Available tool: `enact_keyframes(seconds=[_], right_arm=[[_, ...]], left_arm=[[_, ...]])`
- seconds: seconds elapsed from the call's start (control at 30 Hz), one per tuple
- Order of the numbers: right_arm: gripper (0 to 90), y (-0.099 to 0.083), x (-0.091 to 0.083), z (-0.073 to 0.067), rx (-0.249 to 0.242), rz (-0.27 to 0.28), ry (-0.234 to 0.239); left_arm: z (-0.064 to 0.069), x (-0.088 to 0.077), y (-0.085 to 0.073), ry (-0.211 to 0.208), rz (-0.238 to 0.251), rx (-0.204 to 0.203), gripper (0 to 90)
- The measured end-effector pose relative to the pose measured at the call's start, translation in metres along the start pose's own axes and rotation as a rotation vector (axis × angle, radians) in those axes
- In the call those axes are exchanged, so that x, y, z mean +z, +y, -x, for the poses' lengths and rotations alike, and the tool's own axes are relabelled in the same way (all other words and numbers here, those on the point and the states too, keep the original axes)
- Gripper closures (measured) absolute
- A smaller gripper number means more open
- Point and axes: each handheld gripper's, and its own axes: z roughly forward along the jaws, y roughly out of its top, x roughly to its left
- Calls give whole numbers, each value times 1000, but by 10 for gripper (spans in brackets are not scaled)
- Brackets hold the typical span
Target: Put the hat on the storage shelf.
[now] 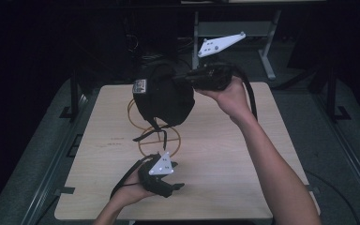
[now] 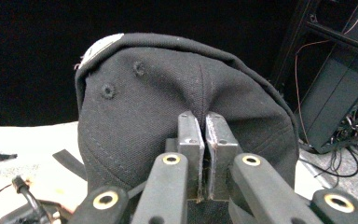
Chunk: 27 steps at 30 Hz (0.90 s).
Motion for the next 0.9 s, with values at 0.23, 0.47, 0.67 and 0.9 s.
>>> enact_keyframes(seconds=[0.23, 0.47, 0.67, 0.9], right_arm=[[865, 10, 14, 2, 10, -4, -4], [865, 14, 30, 3, 21, -5, 4], [865, 17, 47, 5, 40, -15, 0], [864, 22, 65, 5, 59, -29, -9]], left_arm=[[-1, 0, 0, -5, 3, 3, 303], [-1, 0, 0, -9, 2, 5, 305], [1, 2, 0, -16, 11, -2, 305], [3, 5, 1, -19, -1, 16, 306]])
